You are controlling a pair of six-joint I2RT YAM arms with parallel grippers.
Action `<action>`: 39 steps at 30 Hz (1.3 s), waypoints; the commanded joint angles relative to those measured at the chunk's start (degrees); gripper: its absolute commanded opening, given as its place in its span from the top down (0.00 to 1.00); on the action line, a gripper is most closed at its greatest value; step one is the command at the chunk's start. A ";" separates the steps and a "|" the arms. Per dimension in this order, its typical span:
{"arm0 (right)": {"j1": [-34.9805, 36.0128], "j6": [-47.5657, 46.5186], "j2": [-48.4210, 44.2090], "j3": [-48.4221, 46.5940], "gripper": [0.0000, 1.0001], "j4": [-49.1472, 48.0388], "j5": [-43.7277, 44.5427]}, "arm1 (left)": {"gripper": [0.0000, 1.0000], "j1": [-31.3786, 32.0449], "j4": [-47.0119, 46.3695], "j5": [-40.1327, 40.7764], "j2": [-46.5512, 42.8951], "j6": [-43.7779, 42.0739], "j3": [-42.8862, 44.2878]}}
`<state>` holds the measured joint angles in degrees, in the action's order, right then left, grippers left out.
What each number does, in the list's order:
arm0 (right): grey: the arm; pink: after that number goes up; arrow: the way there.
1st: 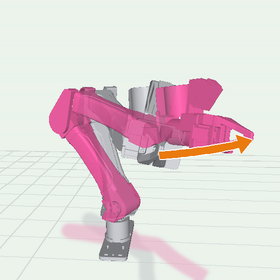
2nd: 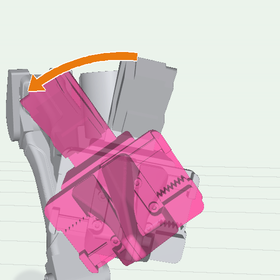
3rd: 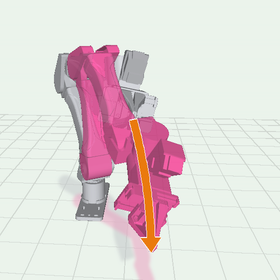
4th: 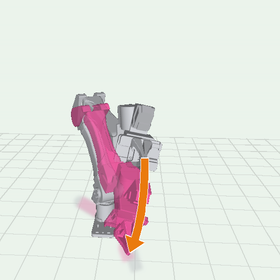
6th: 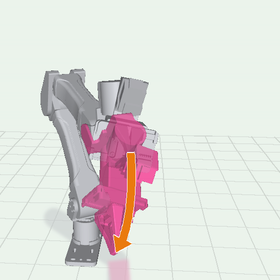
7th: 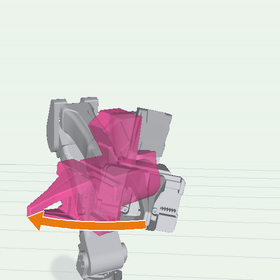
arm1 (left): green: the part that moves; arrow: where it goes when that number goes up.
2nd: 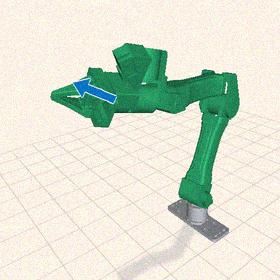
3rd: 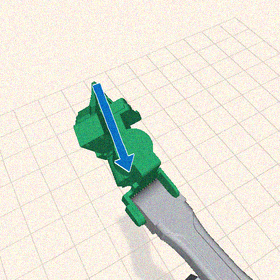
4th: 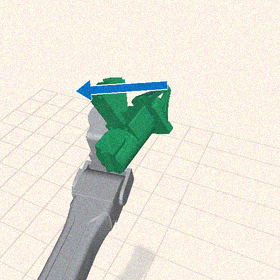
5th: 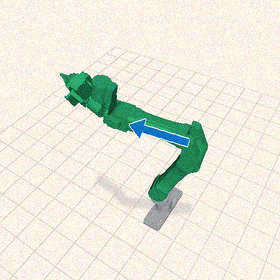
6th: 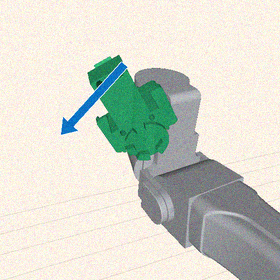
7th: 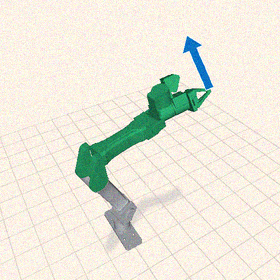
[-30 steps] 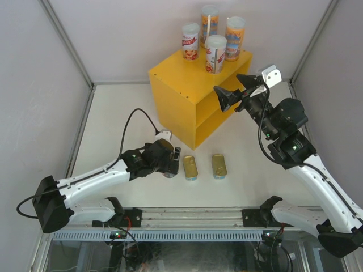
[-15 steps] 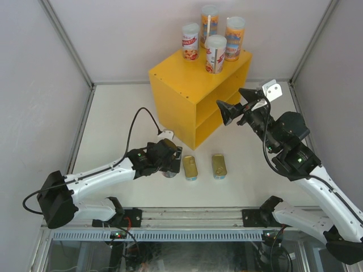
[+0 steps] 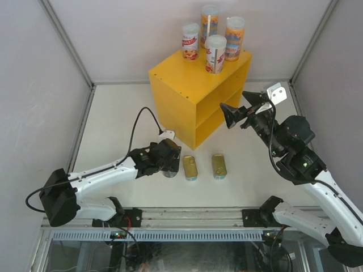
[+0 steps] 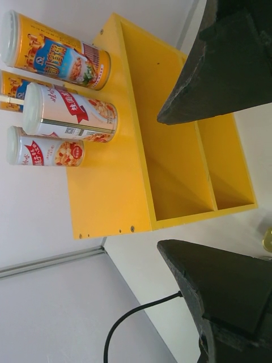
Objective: Place and organize the canned foods onto the counter
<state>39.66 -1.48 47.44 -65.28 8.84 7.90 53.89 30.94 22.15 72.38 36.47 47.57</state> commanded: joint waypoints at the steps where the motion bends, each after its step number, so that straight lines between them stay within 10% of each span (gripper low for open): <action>1: 1.08 1.25 -1.19 0.05 0.19 -0.22 1.02 | 0.93 0.41 -1.44 1.05 -1.69 -0.30 -0.56; 20: 3.57 1.39 -0.24 1.60 0.19 -2.12 2.64 | 1.00 1.13 8.80 8.01 -13.16 -5.97 14.12; 39: 5.96 0.53 1.17 -0.97 0.20 -3.04 4.18 | 1.00 -2.02 25.90 12.63 1.68 -21.35 65.87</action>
<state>44.53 -0.69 48.27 -63.26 8.56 11.07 54.04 58.59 33.04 71.22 20.23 100.88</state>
